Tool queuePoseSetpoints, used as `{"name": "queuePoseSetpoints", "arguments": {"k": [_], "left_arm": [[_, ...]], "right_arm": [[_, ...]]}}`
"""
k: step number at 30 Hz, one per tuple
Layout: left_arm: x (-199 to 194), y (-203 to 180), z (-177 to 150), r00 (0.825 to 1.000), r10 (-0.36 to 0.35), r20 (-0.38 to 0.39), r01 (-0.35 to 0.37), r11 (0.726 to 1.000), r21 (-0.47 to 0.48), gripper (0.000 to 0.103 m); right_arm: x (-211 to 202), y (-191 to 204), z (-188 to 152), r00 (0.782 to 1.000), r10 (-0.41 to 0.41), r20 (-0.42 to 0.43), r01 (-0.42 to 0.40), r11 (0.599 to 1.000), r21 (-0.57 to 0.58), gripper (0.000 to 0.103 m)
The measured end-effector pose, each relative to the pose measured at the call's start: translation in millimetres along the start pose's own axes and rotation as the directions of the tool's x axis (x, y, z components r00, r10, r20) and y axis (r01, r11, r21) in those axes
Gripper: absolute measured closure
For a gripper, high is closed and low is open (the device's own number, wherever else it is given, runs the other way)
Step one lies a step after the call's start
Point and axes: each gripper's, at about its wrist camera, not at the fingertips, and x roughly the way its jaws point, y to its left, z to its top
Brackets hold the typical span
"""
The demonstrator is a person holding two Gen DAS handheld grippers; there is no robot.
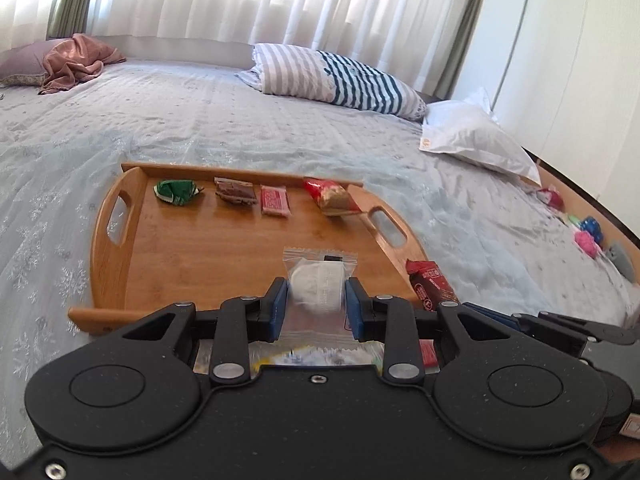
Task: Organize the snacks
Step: 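Carry both held snacks up and over onto the wooden tray, then lower both snacks onto the tray and open both tools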
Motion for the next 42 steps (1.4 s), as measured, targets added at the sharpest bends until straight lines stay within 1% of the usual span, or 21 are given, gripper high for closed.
{"name": "queuePoseSetpoints", "arguments": {"k": [5, 9, 16, 22, 32, 42], "left_arm": [[30.3, 0.7, 19.1, 1.000, 0.023, 0.002, -0.023, 0.999, -0.047, 0.073], [55.7, 1.2, 29.1, 1.000, 0.028, -0.001, -0.028, 0.997, -0.076, 0.073], [100.5, 0.9, 35.4, 0.997, 0.062, -0.035, -0.066, 0.992, -0.110, 0.073], [131.8, 1.5, 33.8, 0.993, 0.101, -0.060, -0.107, 0.987, -0.119, 0.073], [165.2, 0.2, 33.9, 0.987, 0.136, -0.080, -0.146, 0.980, -0.134, 0.073], [180.6, -1.2, 33.0, 0.983, 0.161, -0.083, -0.171, 0.977, -0.124, 0.073]], "right_arm": [[24.1, -10.5, 11.6, 1.000, -0.011, 0.016, 0.010, 1.000, 0.026, 0.076], [46.2, -18.5, 17.9, 0.999, -0.028, 0.017, 0.028, 0.999, 0.046, 0.076], [85.9, -32.1, 23.2, 1.000, -0.013, -0.012, 0.014, 0.997, 0.079, 0.076], [115.9, -43.4, 22.9, 0.999, -0.024, -0.035, 0.028, 0.995, 0.094, 0.076], [141.6, -49.2, 23.1, 0.998, -0.014, -0.061, 0.020, 0.994, 0.104, 0.076], [152.8, -51.3, 23.3, 0.997, -0.022, -0.072, 0.030, 0.994, 0.109, 0.076]]}}
